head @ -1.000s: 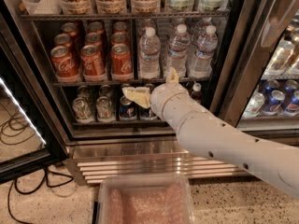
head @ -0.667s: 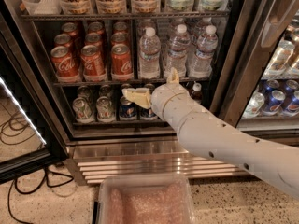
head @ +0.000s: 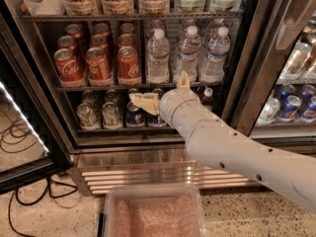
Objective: Pick water bottle from middle shelf of fridge
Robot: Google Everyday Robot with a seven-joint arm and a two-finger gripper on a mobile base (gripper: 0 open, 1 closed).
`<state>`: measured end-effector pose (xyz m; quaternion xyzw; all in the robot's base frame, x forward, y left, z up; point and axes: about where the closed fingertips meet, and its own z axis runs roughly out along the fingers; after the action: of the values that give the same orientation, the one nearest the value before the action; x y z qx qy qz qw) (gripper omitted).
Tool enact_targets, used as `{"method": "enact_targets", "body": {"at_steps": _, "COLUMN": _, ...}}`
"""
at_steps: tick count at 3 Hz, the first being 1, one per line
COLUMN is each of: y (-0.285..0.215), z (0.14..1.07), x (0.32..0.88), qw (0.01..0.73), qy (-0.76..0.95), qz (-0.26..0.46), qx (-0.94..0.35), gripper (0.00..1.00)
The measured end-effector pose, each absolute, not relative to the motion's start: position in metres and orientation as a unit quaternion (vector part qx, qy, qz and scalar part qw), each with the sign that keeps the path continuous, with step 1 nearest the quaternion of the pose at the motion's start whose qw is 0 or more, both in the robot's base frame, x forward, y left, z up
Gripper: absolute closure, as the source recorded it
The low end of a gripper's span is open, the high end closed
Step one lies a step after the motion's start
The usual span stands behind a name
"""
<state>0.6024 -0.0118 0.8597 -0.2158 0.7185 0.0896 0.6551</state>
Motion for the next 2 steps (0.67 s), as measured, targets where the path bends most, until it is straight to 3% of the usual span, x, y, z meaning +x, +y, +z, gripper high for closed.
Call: {"method": "enact_targets", "body": {"at_steps": 2, "y": -0.0151, "z": 0.8625, "x": 0.6133, "qw": 0.674, "qy": 0.709, "qz": 0.070, "qx": -0.194, "gripper": 0.42}}
